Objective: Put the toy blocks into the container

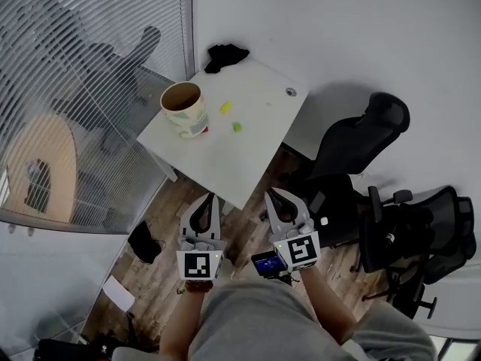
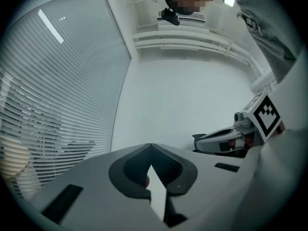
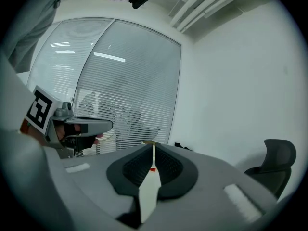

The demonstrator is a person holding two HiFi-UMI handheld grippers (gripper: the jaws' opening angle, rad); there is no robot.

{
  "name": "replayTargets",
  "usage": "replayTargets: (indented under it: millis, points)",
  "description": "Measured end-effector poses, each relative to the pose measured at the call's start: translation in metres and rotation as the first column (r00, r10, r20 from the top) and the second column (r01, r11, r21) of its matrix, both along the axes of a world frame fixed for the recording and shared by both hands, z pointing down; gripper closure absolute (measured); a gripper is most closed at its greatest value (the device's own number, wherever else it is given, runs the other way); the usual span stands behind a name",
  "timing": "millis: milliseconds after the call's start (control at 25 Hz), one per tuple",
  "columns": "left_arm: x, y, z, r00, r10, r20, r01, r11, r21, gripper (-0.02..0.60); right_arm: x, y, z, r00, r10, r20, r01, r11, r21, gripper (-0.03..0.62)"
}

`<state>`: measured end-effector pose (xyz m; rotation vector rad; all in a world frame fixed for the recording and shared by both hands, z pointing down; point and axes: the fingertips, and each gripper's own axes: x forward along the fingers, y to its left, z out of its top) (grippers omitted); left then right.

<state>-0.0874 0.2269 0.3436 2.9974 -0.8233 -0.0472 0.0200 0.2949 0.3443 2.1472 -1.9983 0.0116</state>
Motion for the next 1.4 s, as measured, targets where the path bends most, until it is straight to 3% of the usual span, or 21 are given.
replayTargets:
  millis: [400, 600, 880, 1000, 1400]
  points:
    - [0.015, -0.041, 0.009, 1.0, -0.005, 0.005, 0.005, 0.998, -0.07, 0.584, 0.023, -0.055, 0.011, 1.0, -0.023, 0.012, 0.023, 1.0, -0.016, 0.553]
    - [0.031, -0.065, 0.01, 0.999, -0.037, 0.006, 0.038, 0.999, -0.021, 0.584, 0.052, -0.088, 0.022, 0.998, -0.058, 0.015, 0.058, 0.998, -0.028, 0.553]
    - [0.076, -0.102, 0.011, 0.996, -0.09, 0.014, 0.09, 0.996, -0.024, 0.584, 0.102, -0.136, 0.025, 0.989, -0.145, -0.006, 0.144, 0.989, -0.045, 0.548]
    - [0.095, -0.116, 0.016, 0.992, -0.12, 0.029, 0.122, 0.99, -0.064, 0.584, 0.125, -0.156, 0.026, 0.982, -0.186, -0.01, 0.185, 0.981, -0.058, 0.543]
    - [0.15, -0.158, 0.022, 0.978, -0.197, 0.07, 0.2, 0.979, -0.048, 0.584, 0.188, -0.218, 0.041, 0.96, -0.28, 0.008, 0.28, 0.957, -0.077, 0.536]
